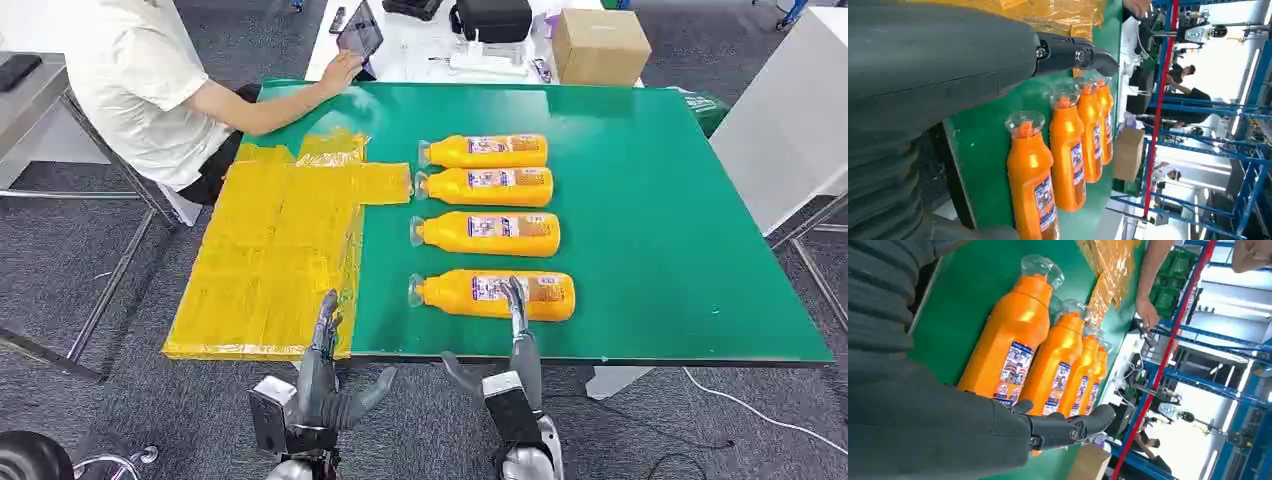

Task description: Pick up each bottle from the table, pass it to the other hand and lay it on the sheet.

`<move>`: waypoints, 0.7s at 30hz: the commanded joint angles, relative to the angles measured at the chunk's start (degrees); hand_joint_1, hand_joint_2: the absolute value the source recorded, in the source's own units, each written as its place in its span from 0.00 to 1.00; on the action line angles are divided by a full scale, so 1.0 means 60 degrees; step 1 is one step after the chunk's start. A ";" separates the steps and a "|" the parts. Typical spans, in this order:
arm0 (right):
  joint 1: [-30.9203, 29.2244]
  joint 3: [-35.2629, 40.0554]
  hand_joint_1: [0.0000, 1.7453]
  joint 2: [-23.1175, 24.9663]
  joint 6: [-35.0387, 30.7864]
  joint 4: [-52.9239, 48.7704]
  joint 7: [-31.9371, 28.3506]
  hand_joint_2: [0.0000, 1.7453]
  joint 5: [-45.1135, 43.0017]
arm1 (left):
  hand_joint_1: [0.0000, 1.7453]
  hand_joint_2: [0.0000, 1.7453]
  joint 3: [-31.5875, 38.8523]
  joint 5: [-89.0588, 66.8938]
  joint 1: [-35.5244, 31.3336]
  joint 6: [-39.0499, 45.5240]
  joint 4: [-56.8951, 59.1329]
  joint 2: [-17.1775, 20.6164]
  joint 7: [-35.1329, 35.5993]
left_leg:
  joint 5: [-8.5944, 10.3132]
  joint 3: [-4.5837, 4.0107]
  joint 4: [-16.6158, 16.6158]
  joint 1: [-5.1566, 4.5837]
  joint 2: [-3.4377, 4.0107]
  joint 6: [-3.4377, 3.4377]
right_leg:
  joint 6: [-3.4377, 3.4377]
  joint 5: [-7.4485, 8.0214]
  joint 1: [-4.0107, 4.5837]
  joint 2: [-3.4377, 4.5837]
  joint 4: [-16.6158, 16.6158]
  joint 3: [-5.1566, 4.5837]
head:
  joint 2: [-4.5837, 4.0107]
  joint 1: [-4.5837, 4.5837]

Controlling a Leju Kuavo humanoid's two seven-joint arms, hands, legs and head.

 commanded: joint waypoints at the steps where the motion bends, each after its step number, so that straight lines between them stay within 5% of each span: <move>1: -0.0293 -0.0127 0.00 0.0029 -0.0019 0.0244 0.0011 1.00 0.0106 | 0.00 1.00 -0.0295 -0.0050 -0.0245 0.0016 0.0201 0.0281 0.0052 | -0.0015 0.0046 -0.0010 0.0001 0.0015 0.0016 | -0.0028 -0.0011 0.0009 -0.0001 -0.0012 0.0044 | 0.0000 0.0000; 21: -0.0161 0.0199 0.00 -0.0227 -0.0307 0.0132 0.0011 1.00 0.0177 | 0.00 1.00 -0.0254 -0.0055 -0.0181 -0.0021 0.0225 0.0274 0.0026 | -0.0005 0.0021 -0.0008 -0.0001 0.0005 0.0009 | -0.0016 -0.0004 0.0004 -0.0005 -0.0008 0.0020 | 0.0000 0.0000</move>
